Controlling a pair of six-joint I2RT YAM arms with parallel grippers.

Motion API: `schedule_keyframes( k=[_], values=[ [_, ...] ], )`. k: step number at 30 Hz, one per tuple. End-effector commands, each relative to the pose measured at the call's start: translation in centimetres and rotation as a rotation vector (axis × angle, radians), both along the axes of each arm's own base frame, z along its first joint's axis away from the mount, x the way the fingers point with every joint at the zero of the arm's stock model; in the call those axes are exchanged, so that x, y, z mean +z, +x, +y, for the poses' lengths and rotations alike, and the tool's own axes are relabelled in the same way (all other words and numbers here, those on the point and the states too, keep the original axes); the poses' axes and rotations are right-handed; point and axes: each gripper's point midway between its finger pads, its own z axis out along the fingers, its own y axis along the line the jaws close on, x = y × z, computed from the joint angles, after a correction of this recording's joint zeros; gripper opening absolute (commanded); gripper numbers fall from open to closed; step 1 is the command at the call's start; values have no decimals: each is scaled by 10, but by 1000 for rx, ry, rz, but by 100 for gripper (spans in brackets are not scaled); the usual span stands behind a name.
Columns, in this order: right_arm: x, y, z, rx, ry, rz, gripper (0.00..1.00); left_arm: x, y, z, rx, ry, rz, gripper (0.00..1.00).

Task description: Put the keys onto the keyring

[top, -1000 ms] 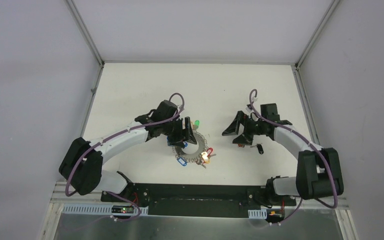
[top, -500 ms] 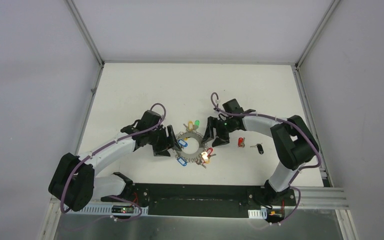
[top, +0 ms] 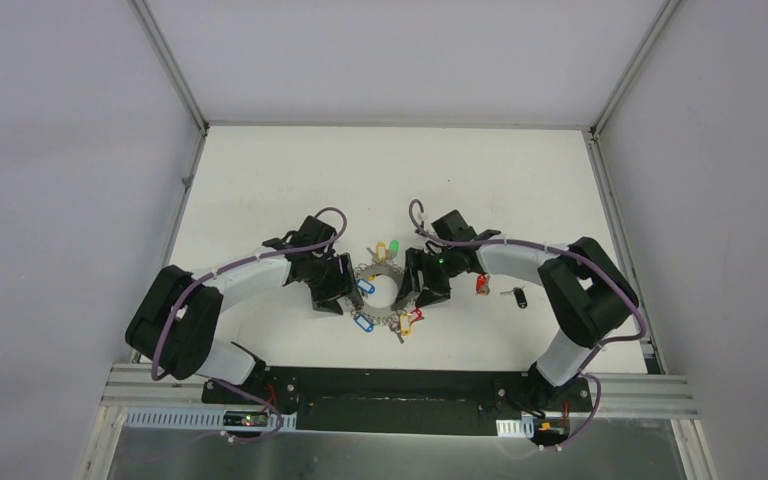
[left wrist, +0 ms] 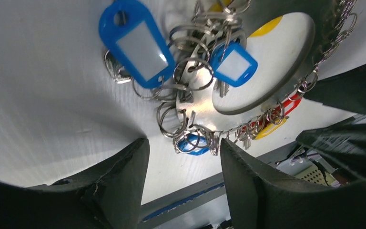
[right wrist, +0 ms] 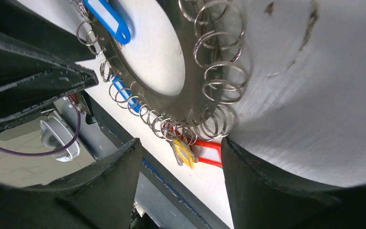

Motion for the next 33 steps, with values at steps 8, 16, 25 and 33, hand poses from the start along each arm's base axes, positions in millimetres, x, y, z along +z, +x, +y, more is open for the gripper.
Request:
schedule_keyframes(
  k=[8, 16, 25, 33],
  values=[
    [5, -8, -2, -50, -23, -39, 65, 4, 38, -9, -67, 58, -106, 57],
    [15, 34, -24, -114, -64, -113, 62, 19, 29, 4, 0, 72, -131, 57],
    [-4, 61, -8, -49, -96, -96, 49, 17, 10, 5, 121, -22, -100, 56],
    [-13, 46, -14, -45, -91, -61, 13, 1, 4, 10, 155, -4, -65, 55]
  ],
)
